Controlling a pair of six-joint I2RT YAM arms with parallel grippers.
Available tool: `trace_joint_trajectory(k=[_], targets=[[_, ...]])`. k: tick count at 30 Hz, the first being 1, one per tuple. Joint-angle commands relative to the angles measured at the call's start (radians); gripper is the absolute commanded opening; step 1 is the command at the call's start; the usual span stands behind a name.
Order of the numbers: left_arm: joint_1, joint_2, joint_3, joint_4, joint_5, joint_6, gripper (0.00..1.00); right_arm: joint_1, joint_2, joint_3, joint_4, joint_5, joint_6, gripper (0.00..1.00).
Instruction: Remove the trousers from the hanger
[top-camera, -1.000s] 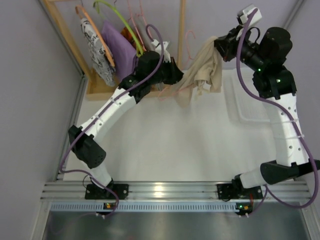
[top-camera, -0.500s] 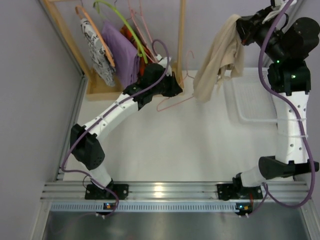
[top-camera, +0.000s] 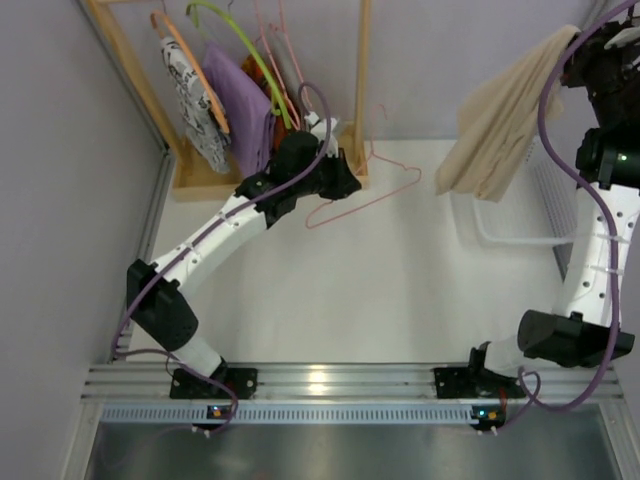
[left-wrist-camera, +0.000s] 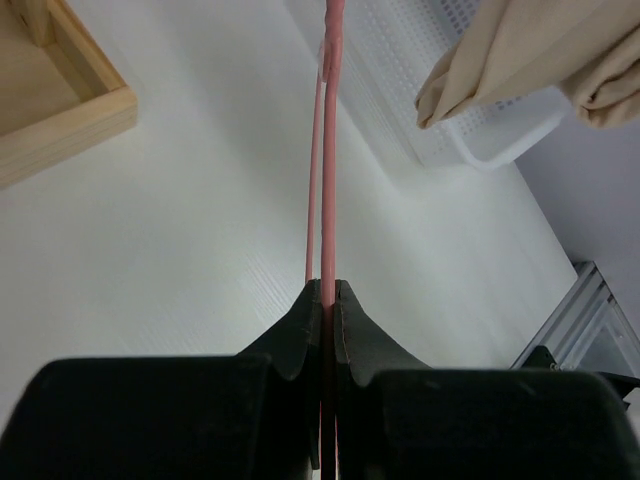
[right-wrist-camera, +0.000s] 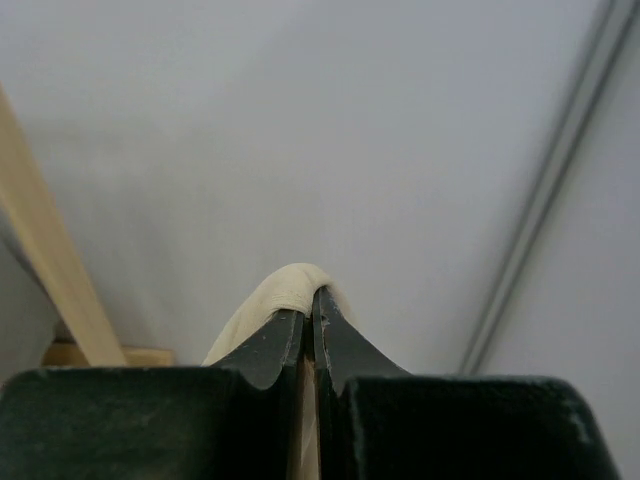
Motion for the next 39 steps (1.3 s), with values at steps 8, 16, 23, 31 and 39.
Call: trace_joint_trajectory(k=[8, 16, 23, 31, 39], targets=[[-0.005, -0.086, 0.020, 0.029, 0.016, 0.035, 0.00, -0.198, -0.050, -0.324, 0.289, -0.010, -0.107, 0.00], [-0.007, -0.094, -0.012, 0.029, 0.022, 0.038, 0.00, -0.237, 0.062, -0.436, 0.368, -0.033, -0.093, 0.00], [-0.010, -0.111, -0.003, 0.029, 0.022, 0.047, 0.00, -0.237, 0.128, -0.528, 0.401, -0.001, -0.113, 0.00], [-0.027, -0.117, 0.008, 0.029, -0.013, 0.052, 0.00, -0.232, 0.258, -0.562, 0.202, 0.007, -0.167, 0.83], [-0.034, -0.135, 0.083, 0.023, -0.076, 0.058, 0.00, -0.235, 0.035, -0.663, 0.124, -0.031, -0.097, 0.99]])
